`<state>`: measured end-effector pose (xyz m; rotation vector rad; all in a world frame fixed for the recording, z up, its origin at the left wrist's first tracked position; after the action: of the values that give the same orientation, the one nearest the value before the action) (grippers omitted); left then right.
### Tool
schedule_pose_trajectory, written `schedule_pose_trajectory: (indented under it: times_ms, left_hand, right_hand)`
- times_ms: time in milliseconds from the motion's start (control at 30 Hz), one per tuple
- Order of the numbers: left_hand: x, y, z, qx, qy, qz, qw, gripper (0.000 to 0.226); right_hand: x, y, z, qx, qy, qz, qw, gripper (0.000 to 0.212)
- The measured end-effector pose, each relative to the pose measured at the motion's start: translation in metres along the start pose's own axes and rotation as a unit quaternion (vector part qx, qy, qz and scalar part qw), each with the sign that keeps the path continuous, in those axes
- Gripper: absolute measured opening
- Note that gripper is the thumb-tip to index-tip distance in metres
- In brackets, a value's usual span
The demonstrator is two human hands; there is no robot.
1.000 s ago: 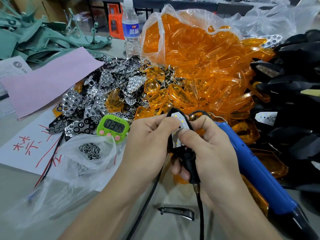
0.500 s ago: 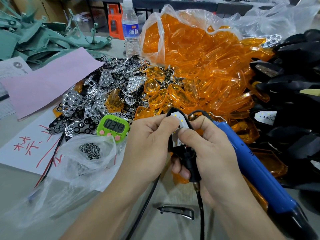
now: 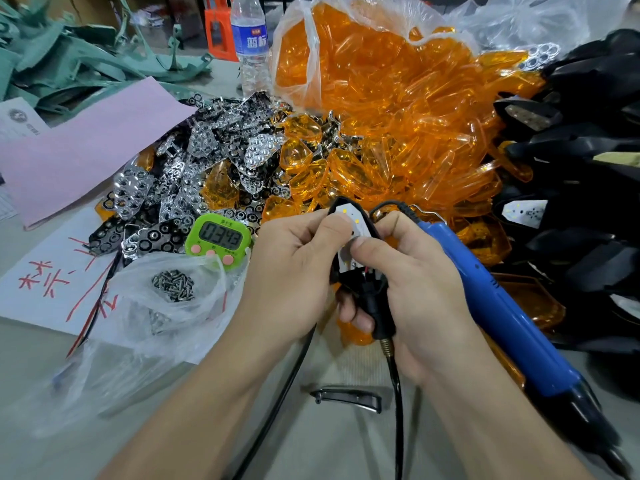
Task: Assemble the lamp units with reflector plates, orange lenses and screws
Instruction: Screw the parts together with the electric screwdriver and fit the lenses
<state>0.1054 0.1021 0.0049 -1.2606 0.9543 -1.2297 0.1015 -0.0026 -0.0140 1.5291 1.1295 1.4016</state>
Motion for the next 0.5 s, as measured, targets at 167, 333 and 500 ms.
schedule_pose_trajectory:
  times_ms: [167, 333, 500]
  left_hand:
    - [0.001, 0.0026, 0.0004, -0.011, 0.003, -0.013, 1.0, 0.029]
    - [-0.0009, 0.0033, 0.0006, -0.017, 0.008, -0.026, 0.999, 0.028]
    - [-0.005, 0.0031, 0.0007, -0.002, -0.008, -0.009, 1.0, 0.022]
  right_hand:
    - [0.0011, 0.0022, 0.0004, -0.004, 0.008, 0.002, 1.0, 0.031]
    - [0.0026, 0.0027, -0.0008, -0.009, 0.02, -0.001, 1.0, 0.032]
    - [0.003, 0.0009, 0.0002, -0.012, 0.015, -0.006, 1.0, 0.025]
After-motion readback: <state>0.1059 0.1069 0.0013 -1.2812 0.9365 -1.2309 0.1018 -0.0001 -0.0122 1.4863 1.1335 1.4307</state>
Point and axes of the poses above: each hand's wrist, its own z-axis towards the middle knuckle, its own x-axis out of the palm, y = z × x, the point moved 10 cm from there along z, towards the middle knuckle, and after that the axes turned 8 degrees about -y, right-handed, at the moved point
